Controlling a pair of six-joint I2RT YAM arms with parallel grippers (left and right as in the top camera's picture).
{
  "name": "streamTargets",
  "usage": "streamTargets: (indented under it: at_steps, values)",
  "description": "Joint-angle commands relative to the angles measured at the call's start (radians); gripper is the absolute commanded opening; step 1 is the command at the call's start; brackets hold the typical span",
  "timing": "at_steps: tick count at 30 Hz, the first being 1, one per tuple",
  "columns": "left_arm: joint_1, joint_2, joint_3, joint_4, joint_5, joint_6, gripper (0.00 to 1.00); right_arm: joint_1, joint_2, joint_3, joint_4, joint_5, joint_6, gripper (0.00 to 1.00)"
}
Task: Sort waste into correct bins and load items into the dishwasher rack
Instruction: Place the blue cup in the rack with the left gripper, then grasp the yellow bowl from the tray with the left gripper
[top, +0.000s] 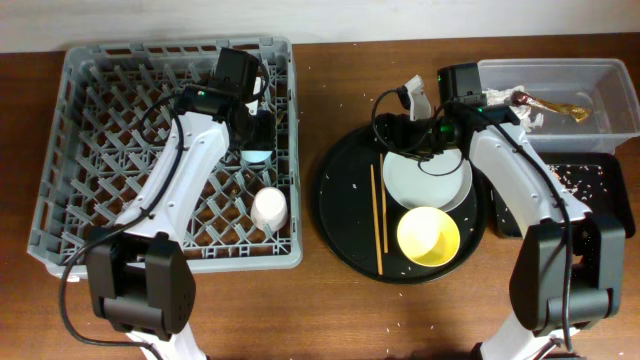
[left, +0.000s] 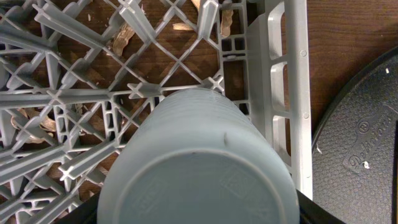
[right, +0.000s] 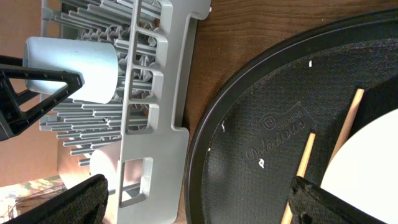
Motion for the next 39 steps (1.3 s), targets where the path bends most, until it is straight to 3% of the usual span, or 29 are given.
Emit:
streamTargets:
  at_steps: [1,8,9,11,15,18,19,21,23,28,29,31,34,36,39]
  values:
    - [-0.017,0.056,-0.003,-0.026,0.132,-0.014,0.49,0.002,0.000,-0.002,-0.002,0.028,-0.014,0.93]
    - [-0.039,0.056,0.045,-0.051,0.075,-0.013,0.49,0.002,0.000,-0.002,-0.002,0.035,-0.014,0.93]
    - [-0.039,0.056,0.044,-0.070,0.041,-0.013,0.55,0.002,0.000,-0.002,-0.004,0.035,-0.014,0.93]
    - [-0.039,0.056,0.044,-0.075,0.037,-0.013,0.78,-0.001,-0.002,0.005,-0.004,0.036,-0.014,0.92]
    - [-0.039,0.056,0.056,-0.082,0.052,-0.014,0.84,-0.060,-0.093,0.130,-0.138,0.079,-0.066,0.86]
    - [-0.085,0.056,0.126,-0.110,0.176,-0.014,0.79,-0.161,-0.241,0.280,-0.322,0.274,-0.048,0.87]
    - [-0.129,0.056,0.129,-0.097,0.240,-0.045,0.79,-0.216,-0.290,0.296,-0.343,0.311,0.003,0.97]
    - [-0.253,0.068,0.126,-0.079,0.293,-0.187,0.77,-0.367,-0.359,0.296,-0.380,0.319,0.043,0.98]
    - [-0.355,0.093,0.126,-0.032,0.284,-0.232,0.70,-0.435,-0.359,0.296,-0.431,0.320,0.043,0.98]
    - [-0.550,0.261,0.126,0.115,0.186,-0.305,0.64,-0.450,-0.346,0.294,-0.473,0.323,0.035,0.98]
    - [-0.563,0.282,0.126,0.115,0.185,-0.304,0.64,-0.450,-0.346,0.294,-0.473,0.323,0.035,0.99]
    - [-0.563,0.288,0.126,0.115,0.187,-0.304,0.51,-0.450,-0.346,0.294,-0.473,0.323,0.035,0.99]
    - [-0.575,0.288,0.126,0.119,0.187,-0.293,0.48,-0.450,-0.346,0.294,-0.473,0.323,0.035,0.99]
    - [-0.583,0.288,0.126,0.119,0.187,-0.277,0.37,-0.450,-0.346,0.294,-0.472,0.323,0.035,0.99]
    - [-0.611,0.299,0.126,0.121,0.201,-0.224,0.36,-0.450,-0.346,0.294,-0.471,0.323,0.035,0.98]
